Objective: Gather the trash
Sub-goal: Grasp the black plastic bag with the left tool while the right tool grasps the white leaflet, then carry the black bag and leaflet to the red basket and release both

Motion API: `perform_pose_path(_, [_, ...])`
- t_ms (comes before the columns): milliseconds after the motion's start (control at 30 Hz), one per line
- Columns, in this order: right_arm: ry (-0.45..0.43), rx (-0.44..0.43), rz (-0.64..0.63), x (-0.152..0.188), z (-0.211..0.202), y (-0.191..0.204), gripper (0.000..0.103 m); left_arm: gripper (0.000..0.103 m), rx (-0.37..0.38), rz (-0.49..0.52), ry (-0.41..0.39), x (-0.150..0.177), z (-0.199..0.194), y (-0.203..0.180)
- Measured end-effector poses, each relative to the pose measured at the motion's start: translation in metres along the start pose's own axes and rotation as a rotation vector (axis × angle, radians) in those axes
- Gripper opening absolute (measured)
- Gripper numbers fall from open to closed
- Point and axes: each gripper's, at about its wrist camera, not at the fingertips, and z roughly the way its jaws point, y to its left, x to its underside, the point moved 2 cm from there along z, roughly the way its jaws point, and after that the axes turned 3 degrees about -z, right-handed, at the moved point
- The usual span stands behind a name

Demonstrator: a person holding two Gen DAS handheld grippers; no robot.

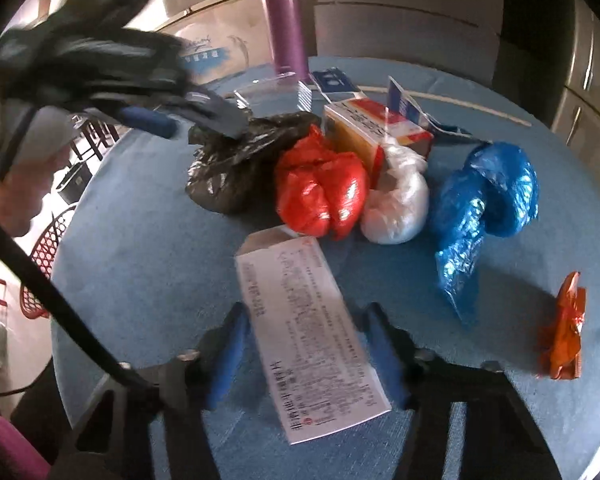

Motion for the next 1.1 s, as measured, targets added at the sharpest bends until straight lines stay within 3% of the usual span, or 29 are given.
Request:
perform_pose_path(33, [-0.003, 0.002, -0.005, 0.001, 0.0, 0.003, 0.055, 0.062, 0.017, -0.015, 0.012, -0.002, 0.005, 0.0])
perform_pose_path(133, [-0.011, 0.01, -0.013, 0.004, 0.0, 0.008, 0.052, 0.044, 0.079, -0.063, 0.052, -0.002, 0.018, 0.0])
perform_pose_path(267, [-0.017, -0.014, 0.027, 0.004, -0.004, 0.01, 0.052, 0.033, 0.096, -0.08, 0.016, 0.006, 0.015, 0.001])
perform_pose_path(400, [-0.03, -0.05, 0.077, 0.008, -0.012, 0.012, 0.051, 0.013, 0.095, -0.097, -0.032, 0.016, -0.002, 0.008])
perform_pose_path(833, [-0.112, -0.115, 0.148, 0.005, -0.058, 0.031, 0.051, 0.01, 0.108, -0.109, -0.193, 0.046, -0.089, 0.033])
perform_pose_path(1100, [-0.194, -0.143, 0.142, -0.008, -0.092, 0.049, 0.051, 0.01, 0.028, -0.114, -0.361, 0.088, -0.165, 0.038])
